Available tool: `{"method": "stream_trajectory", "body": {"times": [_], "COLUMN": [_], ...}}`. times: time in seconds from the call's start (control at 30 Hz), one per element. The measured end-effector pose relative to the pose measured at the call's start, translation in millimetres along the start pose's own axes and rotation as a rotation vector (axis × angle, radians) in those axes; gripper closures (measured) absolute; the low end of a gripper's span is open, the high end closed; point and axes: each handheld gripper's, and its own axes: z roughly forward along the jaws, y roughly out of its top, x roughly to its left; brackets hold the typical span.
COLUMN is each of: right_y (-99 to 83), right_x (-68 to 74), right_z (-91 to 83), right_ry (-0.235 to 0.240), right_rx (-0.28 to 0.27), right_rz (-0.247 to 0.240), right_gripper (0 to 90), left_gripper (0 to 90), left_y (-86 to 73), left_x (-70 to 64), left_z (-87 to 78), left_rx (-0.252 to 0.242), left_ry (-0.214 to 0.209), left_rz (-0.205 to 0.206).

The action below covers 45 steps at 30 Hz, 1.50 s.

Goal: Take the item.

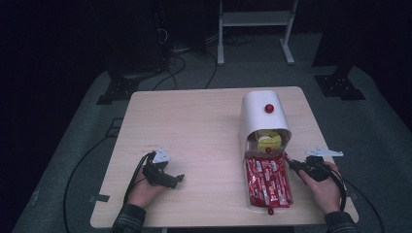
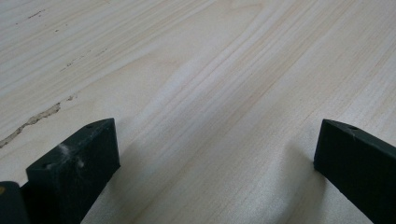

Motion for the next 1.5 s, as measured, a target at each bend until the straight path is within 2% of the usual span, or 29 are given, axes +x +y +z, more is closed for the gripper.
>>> {"method": "stream_trajectory", "body": {"times": [0.13, 0.2, 0.63, 0.8, 0.97, 1.1, 1.5], "right_y": [-1.4, -1.4, -2.3, -1.6, 0.7, 1.4, 2.6], "right_x": [1.8, 2.3, 3.2, 3.7, 3.7, 3.1, 2.8], "right_z": [3.5, 4.6, 8.0, 6.4, 0.8, -1.4, -7.6], "right_ry": [0.001, 0.003, 0.01, 0.02, 0.032, 0.025, -0.005], "right_rx": [0.023, 0.025, 0.046, 0.036, -0.012, -0.041, -0.069], "right_rz": [-0.003, -0.016, -0.016, -0.018, -0.011, -0.028, -0.072], "right_gripper": [81.9, 81.8, 77.8, 71.5, 58.8, 50.5, 34.0], "left_gripper": [0.0, 0.0, 0.0, 0.0, 0.0, 0.0, 0.0], "left_y": [0.0, 0.0, 0.0, 0.0, 0.0, -0.1, -0.1], "left_x": [0.0, 0.0, 0.0, 0.0, 0.0, -0.1, 0.0], "left_z": [0.1, 0.0, 0.0, 0.0, 0.0, 0.3, 0.2], "left_rx": [-0.001, -0.001, 0.0, 0.0, -0.001, -0.004, -0.004], "left_ry": [0.0, 0.0, 0.0, 0.0, 0.0, 0.001, 0.0], "left_rz": [-0.001, -0.001, 0.0, -0.001, -0.001, -0.001, -0.001]}}
